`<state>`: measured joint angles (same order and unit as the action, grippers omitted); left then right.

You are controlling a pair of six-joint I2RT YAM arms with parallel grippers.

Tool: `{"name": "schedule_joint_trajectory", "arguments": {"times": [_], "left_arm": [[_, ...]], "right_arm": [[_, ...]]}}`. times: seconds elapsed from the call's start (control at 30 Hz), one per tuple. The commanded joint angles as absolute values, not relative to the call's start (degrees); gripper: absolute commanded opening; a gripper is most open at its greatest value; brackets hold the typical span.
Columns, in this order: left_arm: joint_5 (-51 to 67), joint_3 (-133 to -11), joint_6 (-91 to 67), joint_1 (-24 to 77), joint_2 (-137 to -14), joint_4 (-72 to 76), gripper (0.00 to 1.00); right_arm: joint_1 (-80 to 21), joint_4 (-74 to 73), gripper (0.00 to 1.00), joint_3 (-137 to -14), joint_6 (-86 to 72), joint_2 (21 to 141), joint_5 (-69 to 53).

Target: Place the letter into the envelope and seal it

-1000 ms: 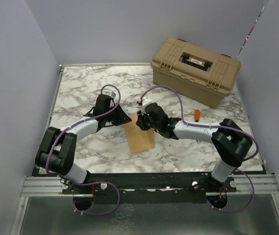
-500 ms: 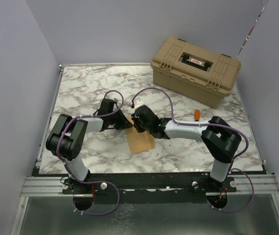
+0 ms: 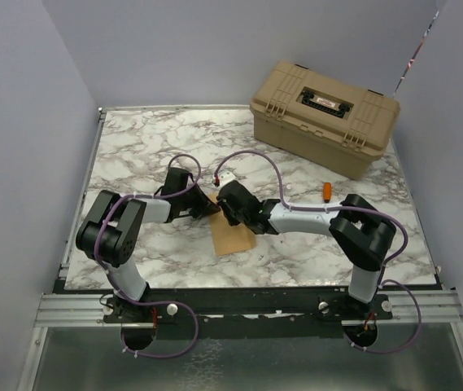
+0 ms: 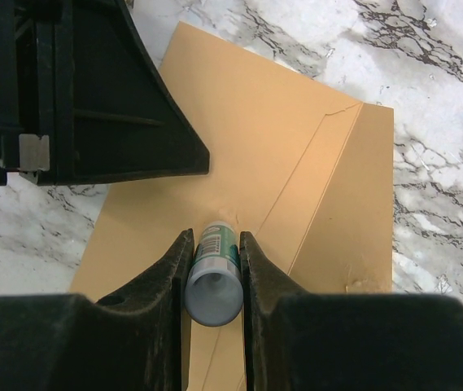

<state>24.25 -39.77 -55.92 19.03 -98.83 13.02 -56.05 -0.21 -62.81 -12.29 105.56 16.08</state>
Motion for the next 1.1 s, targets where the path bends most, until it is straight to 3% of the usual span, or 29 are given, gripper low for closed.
{"name": "schedule_joint_trajectory", "arguments": {"times": [0.0, 0.57, 0.87, 1.07], "left_arm": [[15.0, -36.4, -57.2, 19.0, -100.6, 7.2, 0.00], [13.6, -34.7, -62.0, 18.9, -101.9, 8.8, 0.00], [15.2, -34.6, -59.7, 18.9, -103.7, 6.8, 0.00], [15.2, -35.0, -60.0, 18.9, -104.1, 6.8, 0.00]], "right_arm": [[-57.8, -4.5, 0.00, -61.1, -11.5, 106.1, 15.4], [-59.2, -0.5, 0.00, -51.1, -8.9, 101.3, 12.4], [-57.5, 1.8, 0.00, -58.4, -14.3, 110.1, 20.4], [-57.2, -1.0, 0.00, -58.1, -15.9, 109.4, 18.8]]}}
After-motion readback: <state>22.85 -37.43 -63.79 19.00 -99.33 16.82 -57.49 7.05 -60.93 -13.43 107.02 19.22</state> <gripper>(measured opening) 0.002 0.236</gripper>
